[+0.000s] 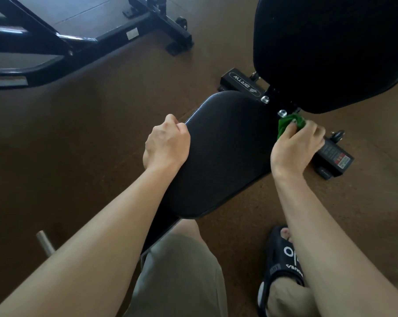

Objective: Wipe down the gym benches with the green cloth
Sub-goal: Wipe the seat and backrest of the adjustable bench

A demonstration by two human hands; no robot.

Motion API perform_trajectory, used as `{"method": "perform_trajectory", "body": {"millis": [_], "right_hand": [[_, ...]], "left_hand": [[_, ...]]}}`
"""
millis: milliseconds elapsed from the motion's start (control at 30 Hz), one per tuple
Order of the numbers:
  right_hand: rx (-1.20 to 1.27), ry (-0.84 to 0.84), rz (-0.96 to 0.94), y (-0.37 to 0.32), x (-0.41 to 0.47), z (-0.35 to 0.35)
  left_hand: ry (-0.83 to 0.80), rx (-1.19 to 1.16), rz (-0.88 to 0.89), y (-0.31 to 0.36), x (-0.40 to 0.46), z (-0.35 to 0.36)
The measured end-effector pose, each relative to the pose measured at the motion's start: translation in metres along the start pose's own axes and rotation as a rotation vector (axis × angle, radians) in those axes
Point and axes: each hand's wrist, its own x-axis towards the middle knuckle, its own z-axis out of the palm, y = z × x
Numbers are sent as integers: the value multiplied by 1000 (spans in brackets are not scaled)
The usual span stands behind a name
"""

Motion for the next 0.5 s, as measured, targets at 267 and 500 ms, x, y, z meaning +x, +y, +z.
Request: {"method": "perform_trajectory", "body": {"millis": [267,500], "right_hand": [[-254,-270,-538,-47,20,60],[16,-488,-995,-98,-97,52]], "left_hand": [[-96,-496,-182,-12,15,-9],[-110,-1039,-428,-71,-7,-18]]}}
